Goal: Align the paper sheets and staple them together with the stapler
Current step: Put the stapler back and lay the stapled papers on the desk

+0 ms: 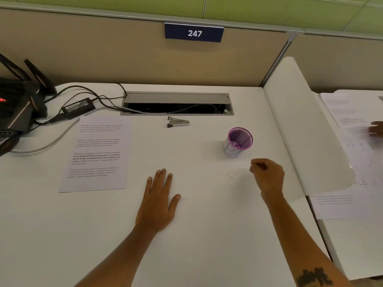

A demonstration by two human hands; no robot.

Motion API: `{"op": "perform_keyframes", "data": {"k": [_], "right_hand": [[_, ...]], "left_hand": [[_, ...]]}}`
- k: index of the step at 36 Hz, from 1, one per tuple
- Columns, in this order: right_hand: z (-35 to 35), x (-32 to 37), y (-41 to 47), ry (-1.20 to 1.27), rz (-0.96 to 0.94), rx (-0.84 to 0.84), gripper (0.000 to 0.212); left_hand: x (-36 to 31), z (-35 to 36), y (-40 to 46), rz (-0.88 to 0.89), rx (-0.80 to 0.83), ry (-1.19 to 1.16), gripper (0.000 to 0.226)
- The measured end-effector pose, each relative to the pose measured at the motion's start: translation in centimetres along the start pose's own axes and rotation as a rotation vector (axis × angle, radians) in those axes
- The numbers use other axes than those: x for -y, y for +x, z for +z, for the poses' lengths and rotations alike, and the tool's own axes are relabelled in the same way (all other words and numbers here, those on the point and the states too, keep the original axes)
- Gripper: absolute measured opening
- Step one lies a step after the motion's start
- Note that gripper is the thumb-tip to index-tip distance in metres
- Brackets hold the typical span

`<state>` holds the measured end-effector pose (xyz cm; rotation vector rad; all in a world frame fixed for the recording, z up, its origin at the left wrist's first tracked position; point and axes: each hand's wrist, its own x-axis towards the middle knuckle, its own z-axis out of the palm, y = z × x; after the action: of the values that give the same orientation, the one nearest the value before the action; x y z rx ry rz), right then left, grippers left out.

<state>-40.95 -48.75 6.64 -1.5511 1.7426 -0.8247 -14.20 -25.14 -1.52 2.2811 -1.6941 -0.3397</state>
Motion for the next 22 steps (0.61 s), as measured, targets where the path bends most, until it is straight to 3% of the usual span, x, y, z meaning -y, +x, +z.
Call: {"op": "perform_keyframes", "data": {"k": [4, 10, 14, 19, 22], "right_hand": [[2.1, -1.7, -1.1, -0.274, -0.217, 0.135, 0.027], [4.4, -2.5, -3.7, -0.547, -0.402, 0.264, 0.051], [4.6, -2.6, -4.6, -0.526, -0.463, 0.332, 0.053], [3.7, -2.6, -4.7, -0.352, -0.326, 0.131, 0.026], [3.9, -2.6, -5.4, -0.319, -0.27, 0.129, 0.023]], "left_hand": [[0.0, 0.0, 0.0, -0.001, 0.003, 0.002, 0.073], [0.0, -0.1, -0.1, 0.005, -0.001, -0.003, 0.072], [-0.1, -0.1, -0.1, 0.004, -0.004, -0.011, 0.072], [0.0, -0.1, -0.1, 0.001, 0.0, -0.003, 0.073], [0.0, -0.1, -0.1, -0.002, 0.003, 0.003, 0.073]]}}
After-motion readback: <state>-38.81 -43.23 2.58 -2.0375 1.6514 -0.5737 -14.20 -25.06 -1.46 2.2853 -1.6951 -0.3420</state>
